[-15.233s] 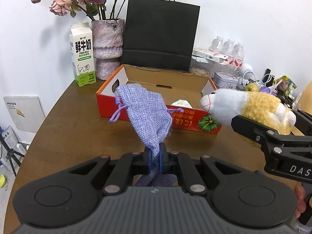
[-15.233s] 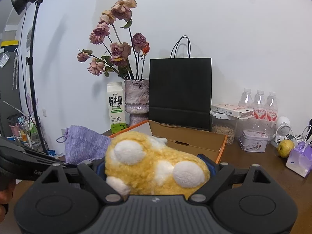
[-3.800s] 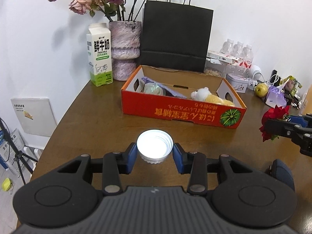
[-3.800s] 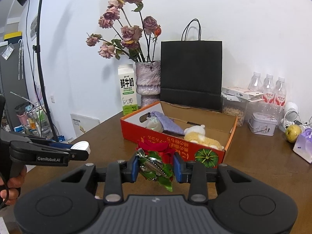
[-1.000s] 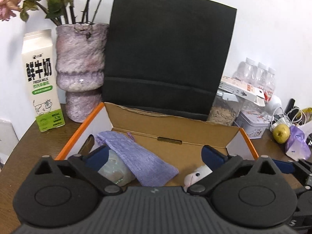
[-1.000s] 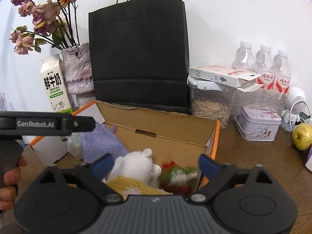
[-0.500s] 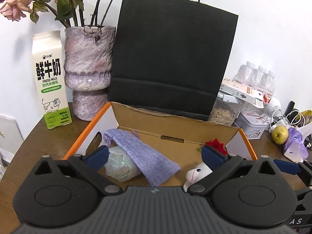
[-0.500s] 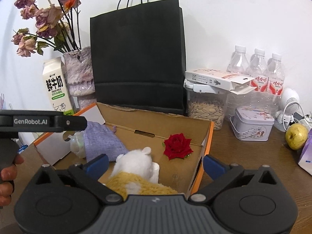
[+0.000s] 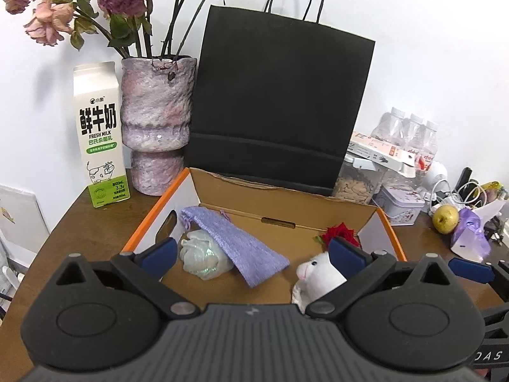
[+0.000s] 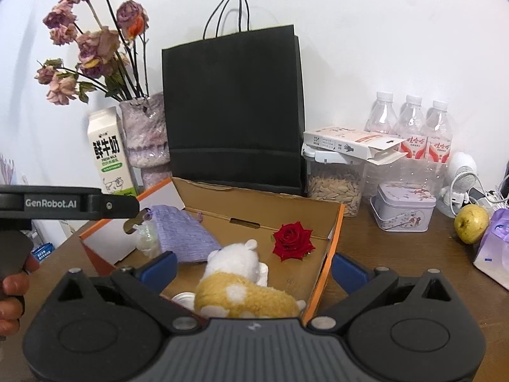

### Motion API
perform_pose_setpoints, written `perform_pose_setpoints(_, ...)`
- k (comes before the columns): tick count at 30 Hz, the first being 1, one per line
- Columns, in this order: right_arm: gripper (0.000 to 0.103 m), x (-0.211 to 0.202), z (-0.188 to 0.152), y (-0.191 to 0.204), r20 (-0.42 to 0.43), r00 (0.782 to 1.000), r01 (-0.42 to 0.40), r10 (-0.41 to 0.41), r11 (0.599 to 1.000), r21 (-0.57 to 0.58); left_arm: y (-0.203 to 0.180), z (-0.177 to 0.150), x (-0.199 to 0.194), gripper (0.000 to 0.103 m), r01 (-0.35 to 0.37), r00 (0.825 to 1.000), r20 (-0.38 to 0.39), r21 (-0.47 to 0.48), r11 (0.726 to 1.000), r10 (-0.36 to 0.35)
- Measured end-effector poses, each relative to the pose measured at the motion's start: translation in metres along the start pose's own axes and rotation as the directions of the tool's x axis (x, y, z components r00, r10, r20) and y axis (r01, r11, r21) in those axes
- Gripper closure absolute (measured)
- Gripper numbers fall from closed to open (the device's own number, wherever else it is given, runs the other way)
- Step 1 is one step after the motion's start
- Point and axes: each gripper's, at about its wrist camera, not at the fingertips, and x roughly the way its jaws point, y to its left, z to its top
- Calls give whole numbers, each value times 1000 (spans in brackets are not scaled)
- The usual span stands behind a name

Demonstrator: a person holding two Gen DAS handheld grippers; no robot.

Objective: Organize objects
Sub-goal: 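Withdraw both tools from the box toward the remaining items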

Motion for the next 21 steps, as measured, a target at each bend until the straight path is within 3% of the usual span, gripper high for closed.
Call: perform_pose_setpoints(21, 0, -90, -39, 6, 63, 998, 8, -9, 1000, 19, 14, -35, -90, 0, 4, 999, 39, -18, 1000, -4)
